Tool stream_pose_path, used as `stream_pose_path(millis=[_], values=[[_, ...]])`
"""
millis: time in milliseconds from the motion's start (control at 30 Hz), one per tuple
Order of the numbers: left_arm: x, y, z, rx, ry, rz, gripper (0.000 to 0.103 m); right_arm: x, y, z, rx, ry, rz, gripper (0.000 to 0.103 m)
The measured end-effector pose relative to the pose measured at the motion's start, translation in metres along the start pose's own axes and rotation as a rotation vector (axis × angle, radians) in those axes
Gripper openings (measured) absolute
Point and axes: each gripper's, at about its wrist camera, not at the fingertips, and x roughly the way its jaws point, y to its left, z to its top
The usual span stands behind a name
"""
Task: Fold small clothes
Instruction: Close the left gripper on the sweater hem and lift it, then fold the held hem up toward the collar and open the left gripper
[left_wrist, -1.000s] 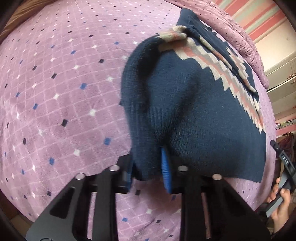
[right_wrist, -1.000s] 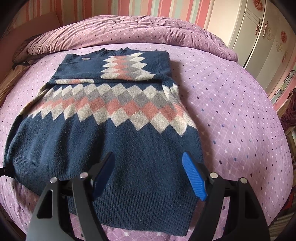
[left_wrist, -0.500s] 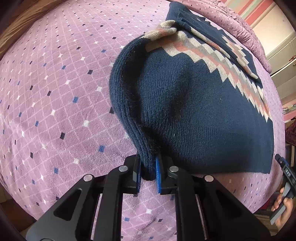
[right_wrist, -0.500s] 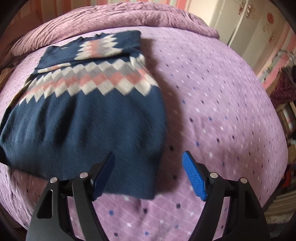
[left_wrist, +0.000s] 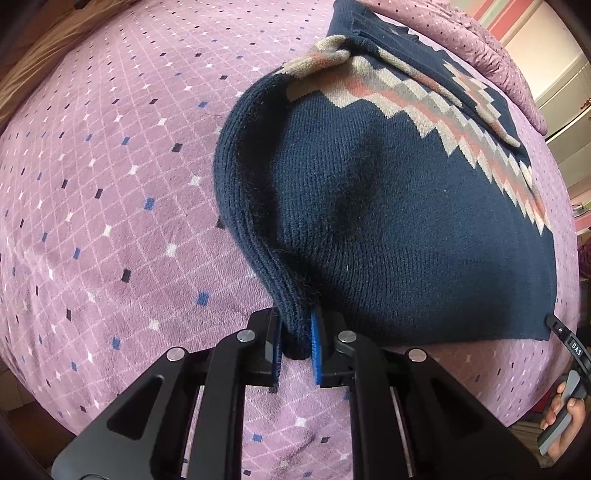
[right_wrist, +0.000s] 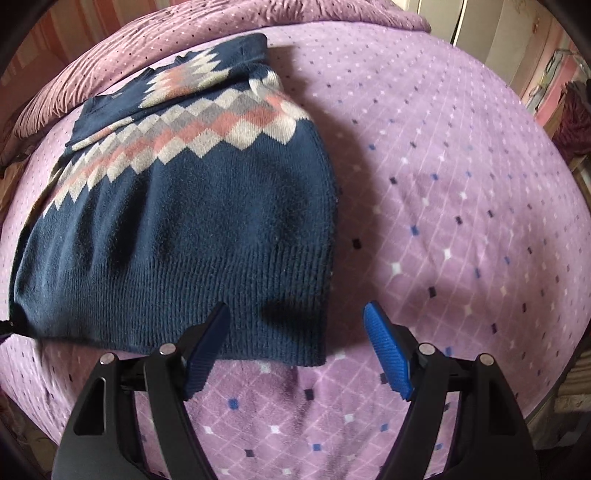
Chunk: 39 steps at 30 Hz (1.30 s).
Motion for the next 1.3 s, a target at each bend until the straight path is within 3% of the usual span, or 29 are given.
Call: stream_pose_path(millis=[100, 167, 300, 367, 433, 967, 1300], values=[[0.001, -0.001, 0.0, 0.002, 0.002, 0.005, 0.01, 0.005, 0.002, -0.001, 0.012, 0.022, 0.019, 0.064], [0.002, -0.001, 0.001, 0.001, 0.004, 0.005, 0.01, 0.009, 0.004, -0.001, 0.011, 0.04, 0.026, 0.05], [0.003, -0.001, 0.002, 0.003, 0.008, 0.005, 0.01, 0.013, 0.004, -0.002, 0.033, 0.055, 0.037, 0.041], [0.003, -0.001, 0.002, 0.003, 0.009, 0.005, 0.01, 0.014, 0.005, -0.001, 0.036, 0.064, 0.048, 0.026], [0.004, -0.002, 0.003, 0.003, 0.01, 0.005, 0.01, 0.016, 0.007, 0.0, 0.031, 0.068, 0.051, 0.018], [0.0, 0.005, 0.005, -0.004, 0.023, -0.027, 0.009, 0.011, 0.008, 0.007, -0.047, 0.088, 0.071, 0.01], [-0.028, -0.009, 0.028, 0.07, -0.006, -0.039, 0.008, -0.022, 0.021, 0.037, -0.133, 0.02, 0.114, 0.008]])
